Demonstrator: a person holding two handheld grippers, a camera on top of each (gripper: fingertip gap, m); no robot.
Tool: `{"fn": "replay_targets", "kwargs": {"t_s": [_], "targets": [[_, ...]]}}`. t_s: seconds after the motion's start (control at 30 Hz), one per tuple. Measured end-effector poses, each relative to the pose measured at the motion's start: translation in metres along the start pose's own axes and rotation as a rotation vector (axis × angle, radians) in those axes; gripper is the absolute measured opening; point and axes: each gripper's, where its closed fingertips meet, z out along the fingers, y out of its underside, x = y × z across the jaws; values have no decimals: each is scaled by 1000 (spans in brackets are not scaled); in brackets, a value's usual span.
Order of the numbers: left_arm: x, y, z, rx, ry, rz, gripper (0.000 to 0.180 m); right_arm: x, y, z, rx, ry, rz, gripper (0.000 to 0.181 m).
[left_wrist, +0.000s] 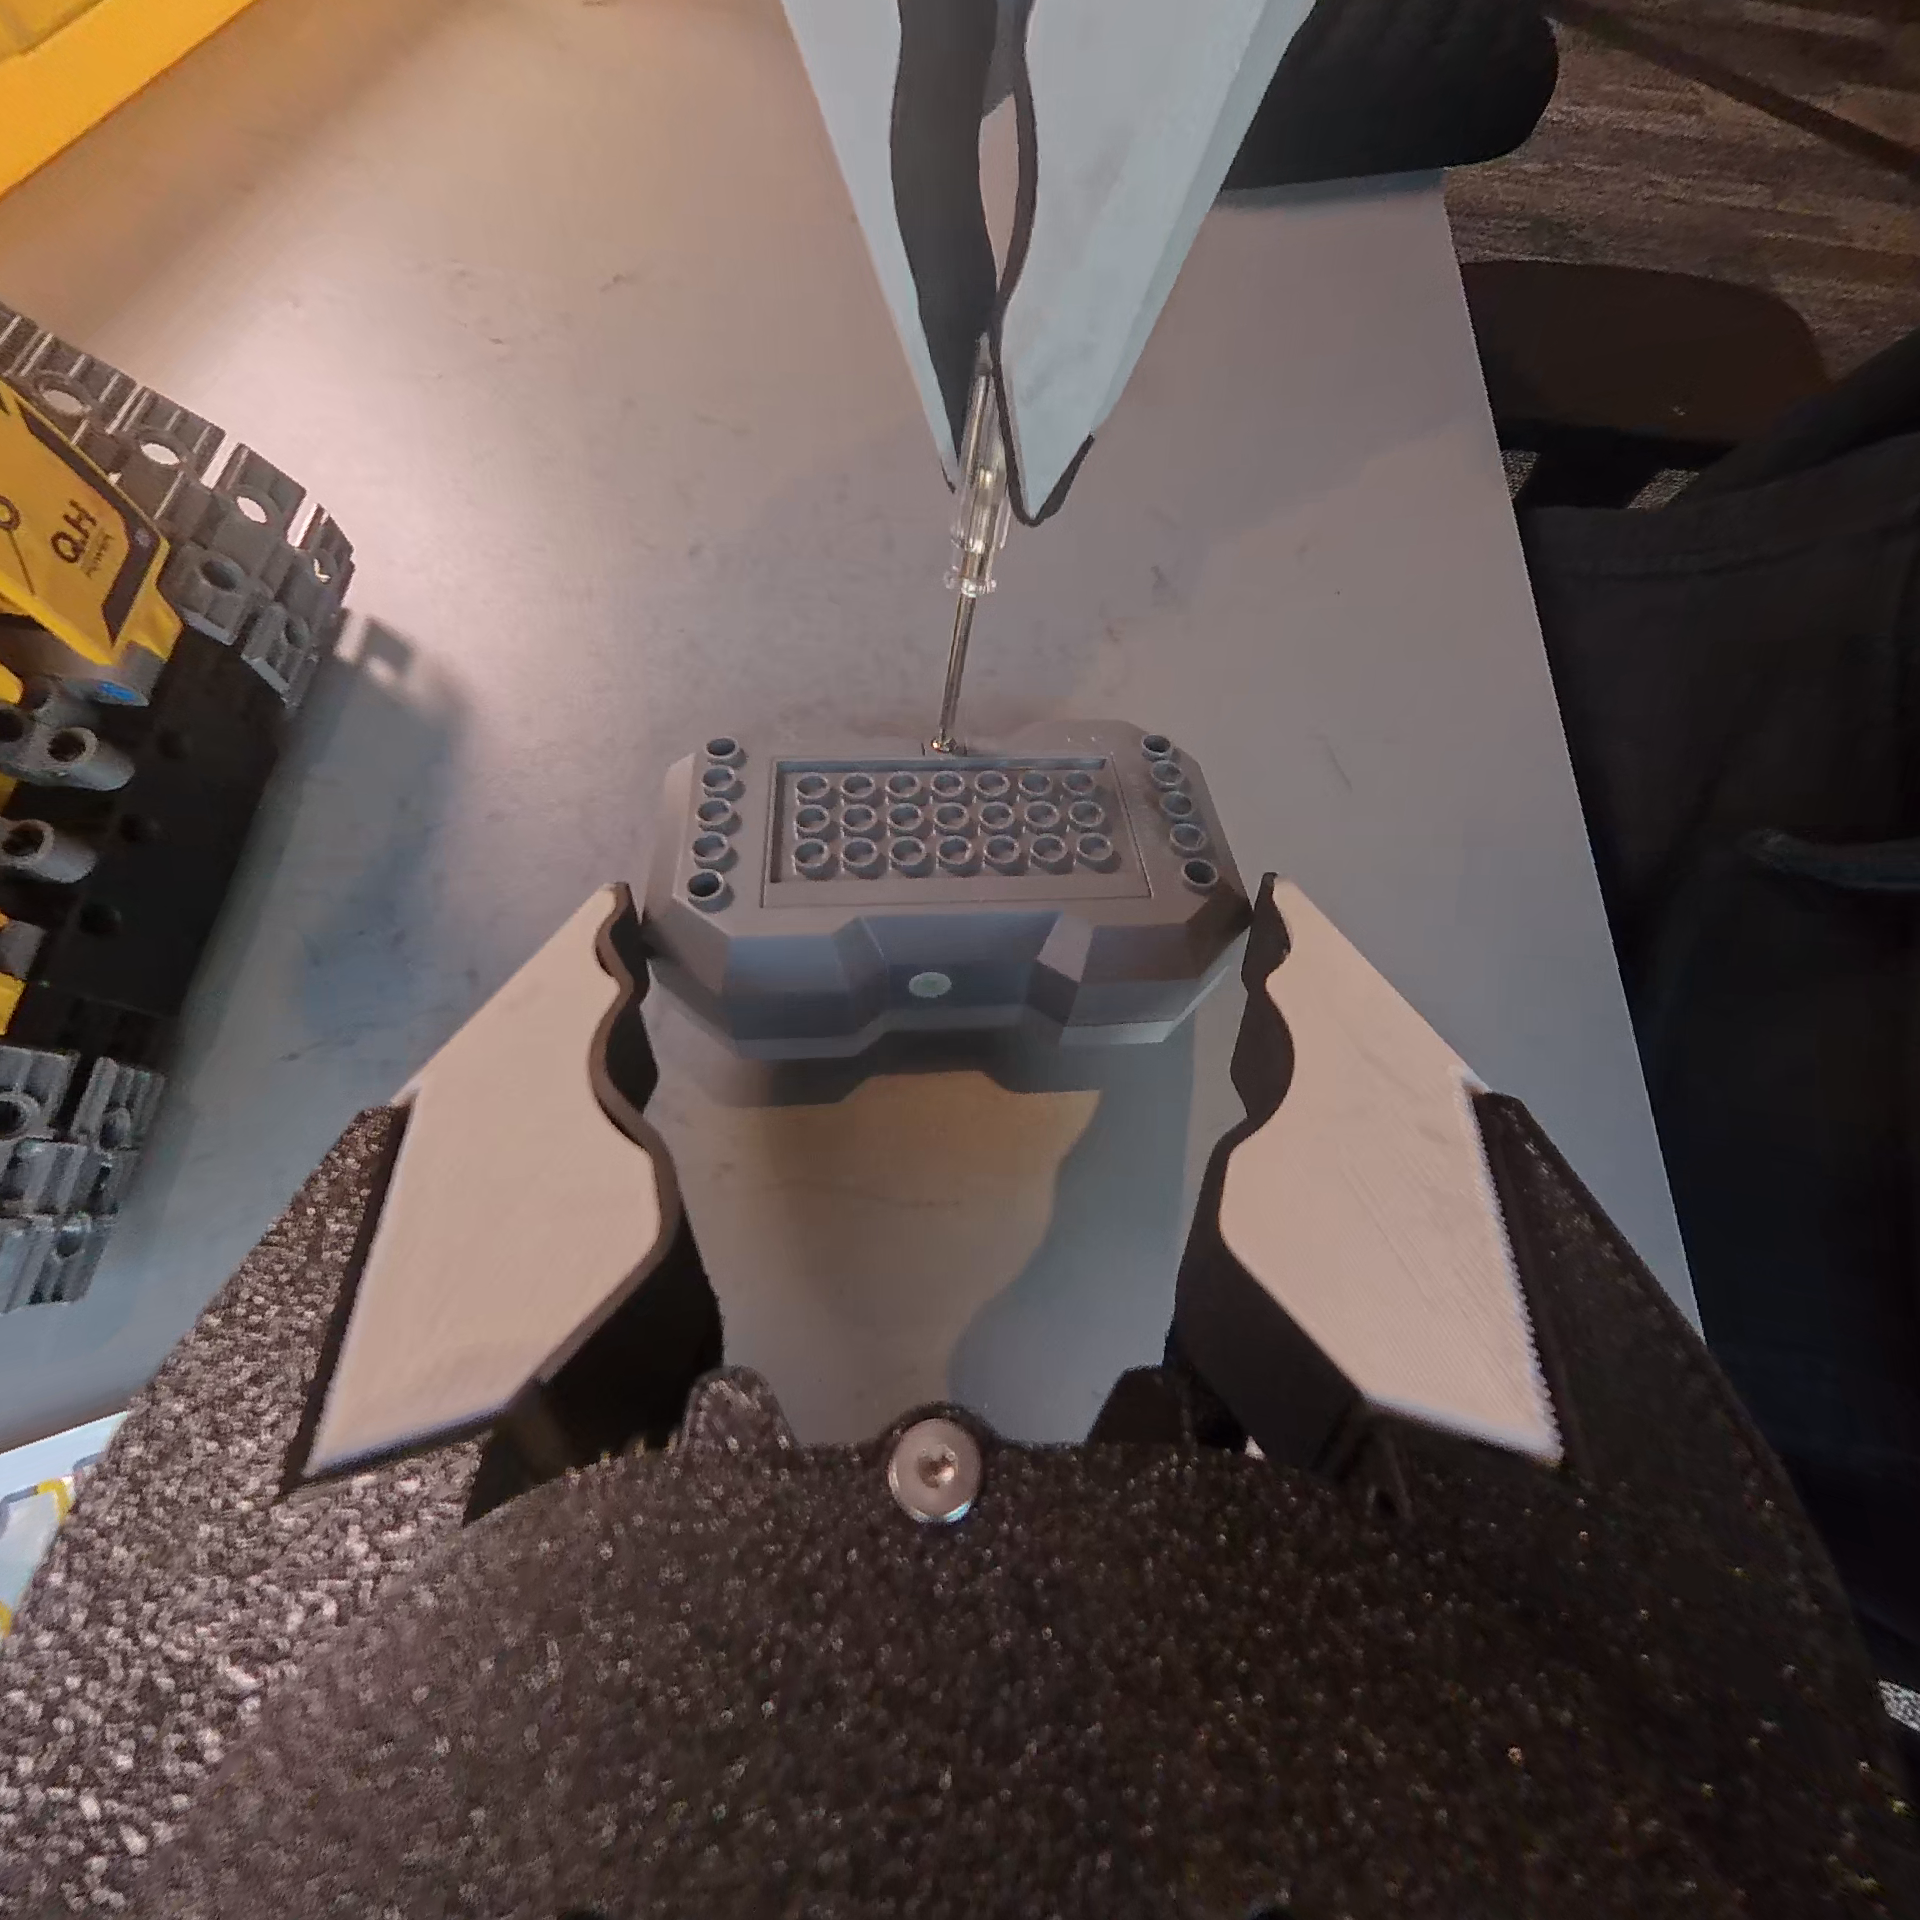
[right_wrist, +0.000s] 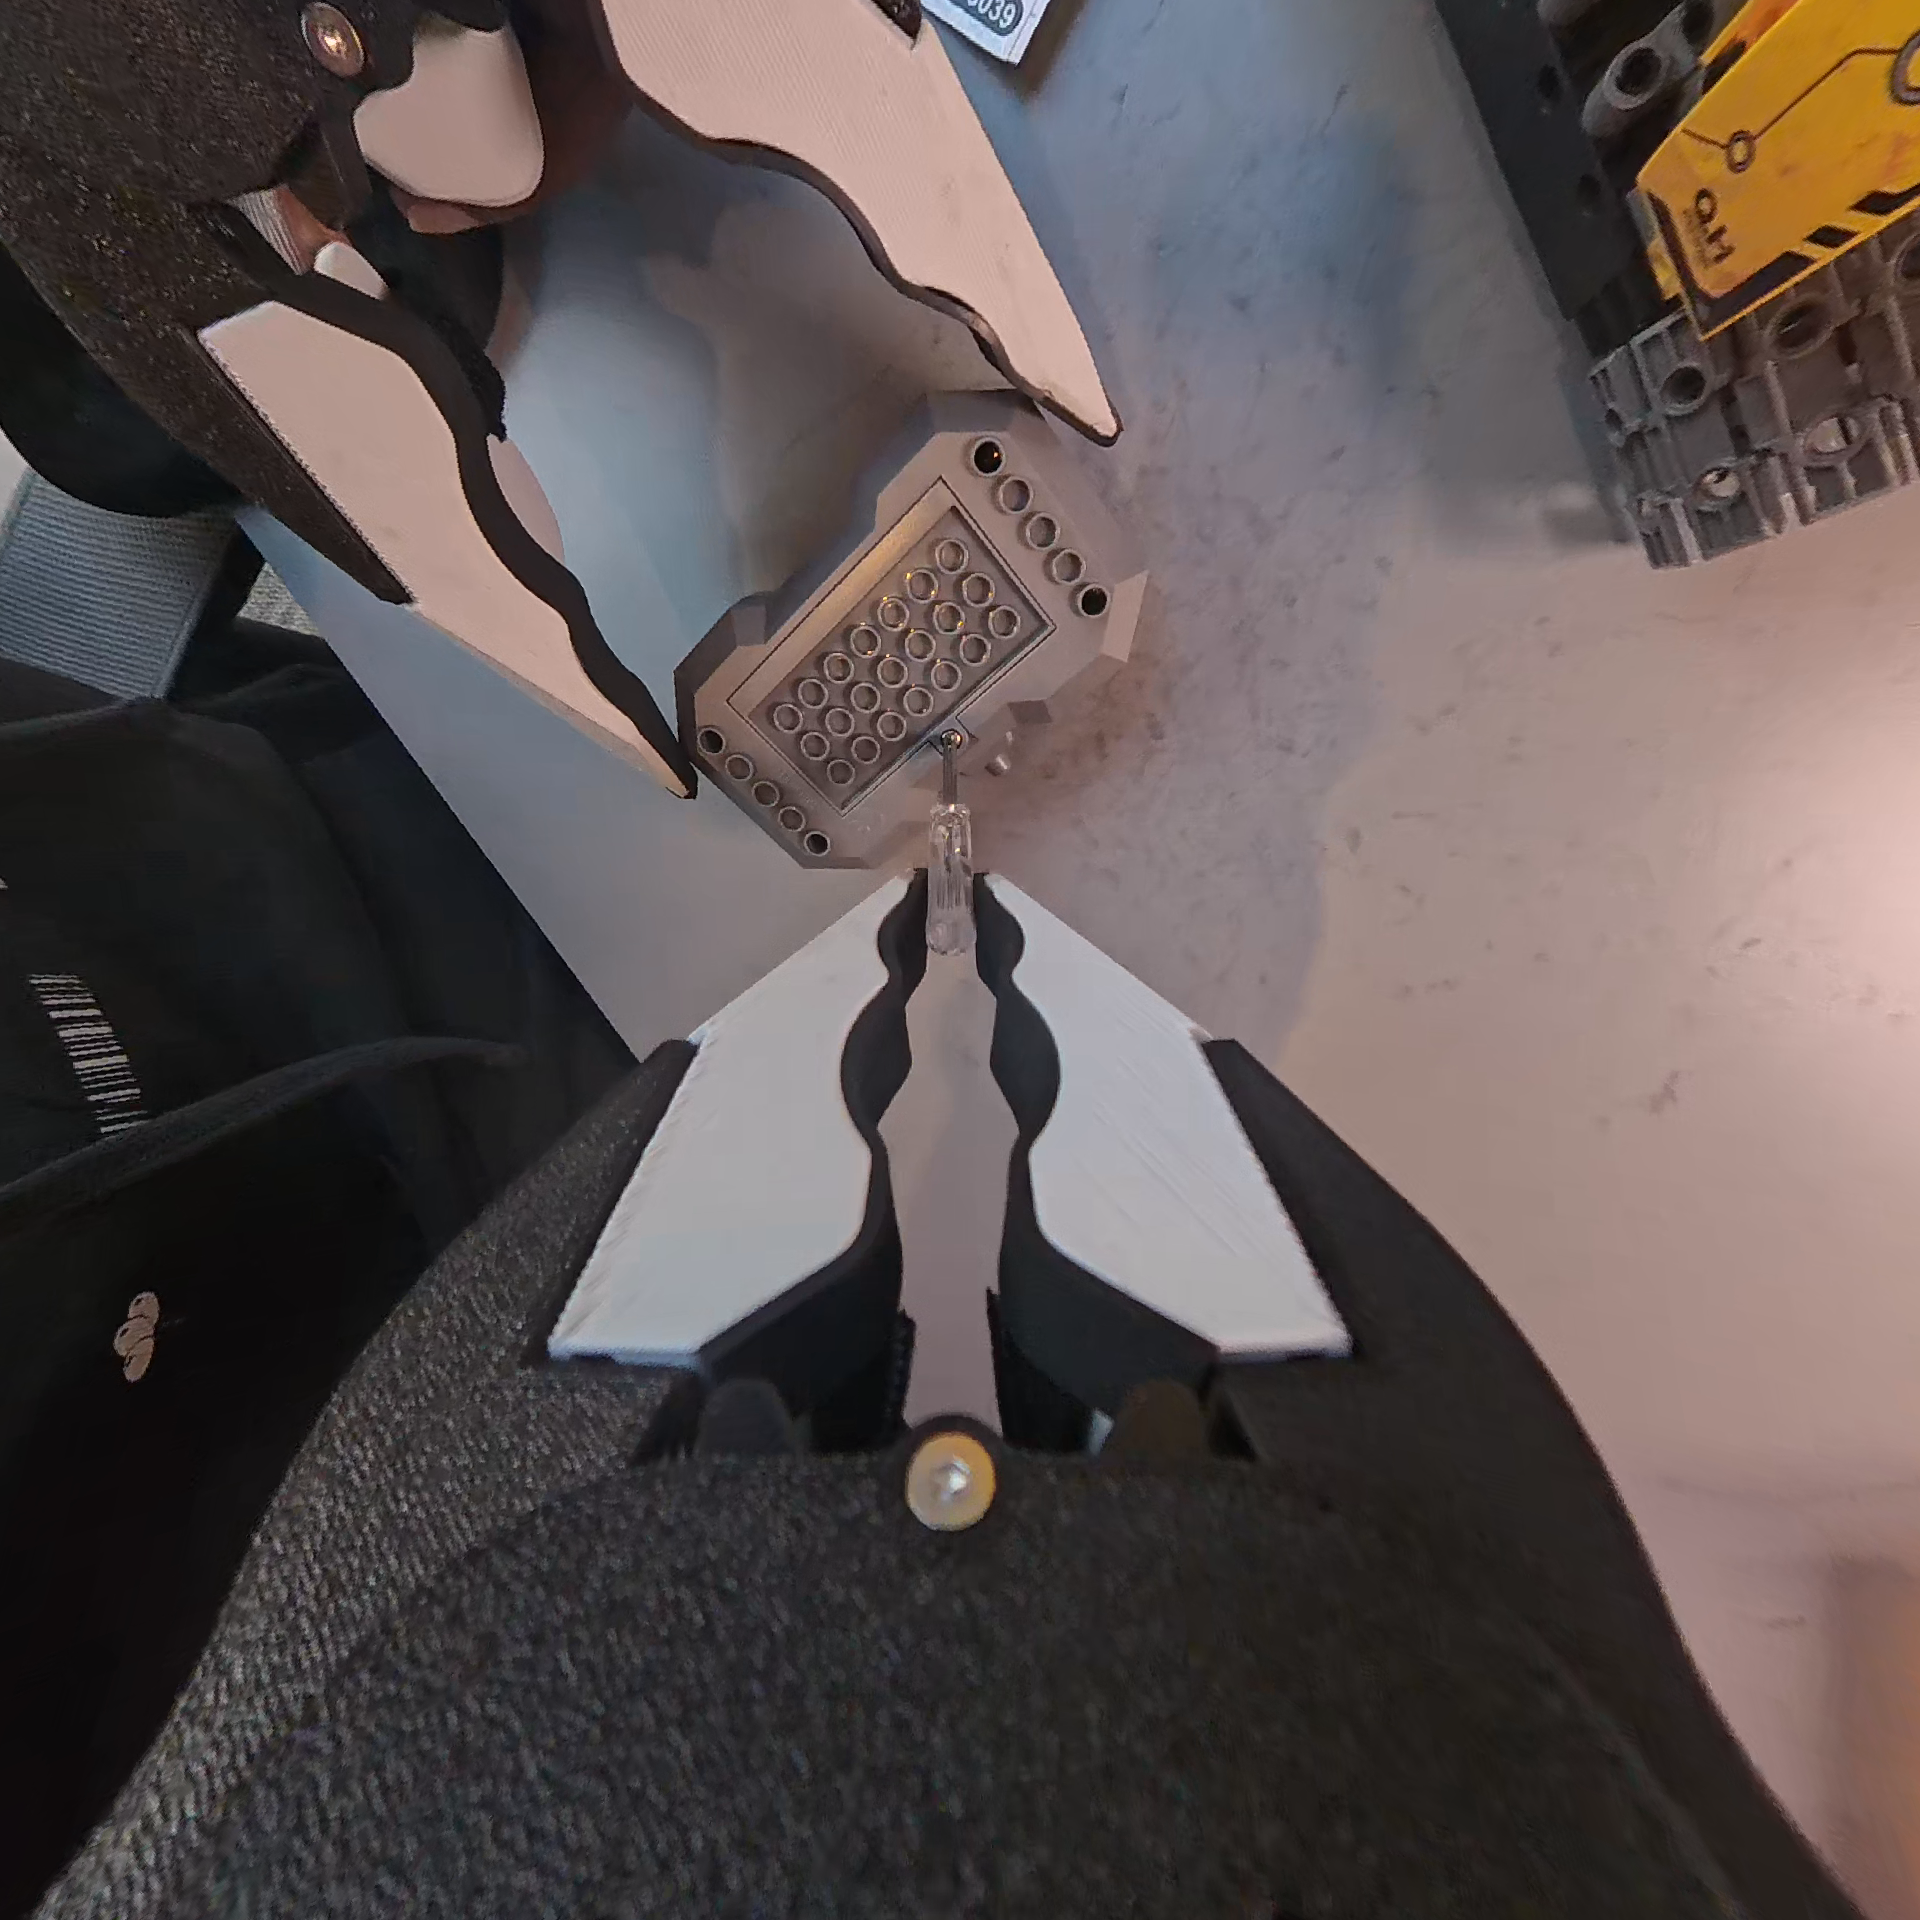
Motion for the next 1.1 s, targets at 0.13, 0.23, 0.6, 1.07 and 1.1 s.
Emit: {"fn": "replay_targets", "kwargs": {"t_s": [0.13, 0.23, 0.6, 1.07, 1.1], "targets": [[0, 0, 0, -2, 0, 0, 114, 0, 0, 0, -17, 9, -17, 7], [0, 0, 0, -4, 0, 0, 114, 0, 0, -1, -32, 11, -27, 7], [0, 0, 0, -6, -3, -1, 114, -1, -8, -1, -61, 6, -52, 7], [-1, 0, 0, -18, -29, -38, 113, -1, -15, 0, -9, -35, 15, 7], [-1, 0, 0, -19, -35, -41, 113, -1, -16, 0, -4, -17, -10, 7]]}}
